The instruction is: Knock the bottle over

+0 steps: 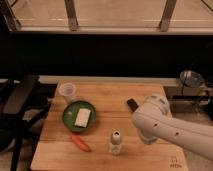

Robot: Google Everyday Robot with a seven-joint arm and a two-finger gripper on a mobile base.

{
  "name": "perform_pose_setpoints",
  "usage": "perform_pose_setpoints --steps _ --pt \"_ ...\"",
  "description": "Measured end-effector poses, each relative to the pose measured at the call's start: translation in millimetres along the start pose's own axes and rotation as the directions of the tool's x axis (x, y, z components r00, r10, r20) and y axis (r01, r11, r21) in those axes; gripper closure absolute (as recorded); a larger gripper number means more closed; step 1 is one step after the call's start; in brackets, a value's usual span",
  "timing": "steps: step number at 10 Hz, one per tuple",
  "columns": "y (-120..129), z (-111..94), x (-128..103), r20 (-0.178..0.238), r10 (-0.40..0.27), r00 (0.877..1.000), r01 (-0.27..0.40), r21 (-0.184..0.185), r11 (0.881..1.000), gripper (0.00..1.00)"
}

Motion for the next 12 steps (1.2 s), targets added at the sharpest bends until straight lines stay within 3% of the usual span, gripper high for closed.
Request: perform_pose_setpoints --steps 3,12 --pt "-5 -5 -27 0.007 -0.035 0.999 0.035 -0.008 0.999 0.78" --pt "-22 -16 -70 0.024 -0.111 0.994 0.112 -0.026 0.993 0.77"
